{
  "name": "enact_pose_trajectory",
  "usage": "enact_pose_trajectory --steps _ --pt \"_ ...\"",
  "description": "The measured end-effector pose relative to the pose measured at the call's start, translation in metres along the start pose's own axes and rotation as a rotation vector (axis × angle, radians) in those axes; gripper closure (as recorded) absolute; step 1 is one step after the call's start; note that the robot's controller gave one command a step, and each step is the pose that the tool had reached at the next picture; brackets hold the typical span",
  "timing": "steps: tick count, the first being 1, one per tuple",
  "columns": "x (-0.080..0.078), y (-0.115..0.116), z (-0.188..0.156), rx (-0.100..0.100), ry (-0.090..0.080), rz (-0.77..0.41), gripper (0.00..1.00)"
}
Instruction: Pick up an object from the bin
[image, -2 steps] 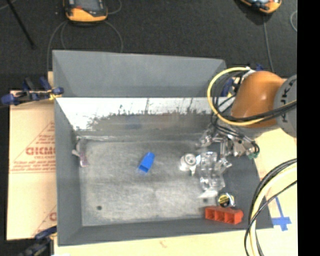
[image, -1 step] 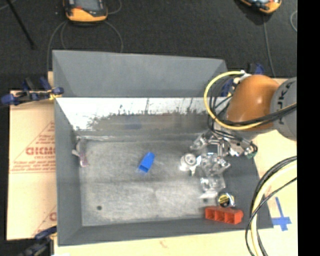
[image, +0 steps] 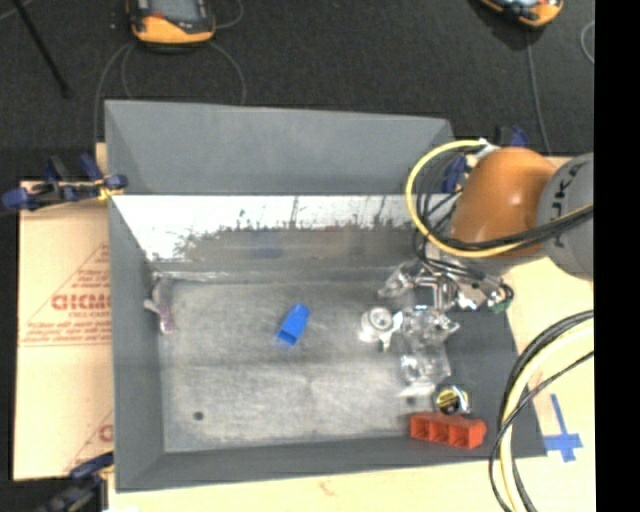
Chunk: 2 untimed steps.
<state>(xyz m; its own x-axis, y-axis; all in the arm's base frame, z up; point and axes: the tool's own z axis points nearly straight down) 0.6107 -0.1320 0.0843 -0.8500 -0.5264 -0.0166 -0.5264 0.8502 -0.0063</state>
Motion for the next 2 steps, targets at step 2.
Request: enact_pose_trajectory --steps 2 --pt "0.0008 -0.0050 -0.0091 -0.001 0.013 0.002 1.00"
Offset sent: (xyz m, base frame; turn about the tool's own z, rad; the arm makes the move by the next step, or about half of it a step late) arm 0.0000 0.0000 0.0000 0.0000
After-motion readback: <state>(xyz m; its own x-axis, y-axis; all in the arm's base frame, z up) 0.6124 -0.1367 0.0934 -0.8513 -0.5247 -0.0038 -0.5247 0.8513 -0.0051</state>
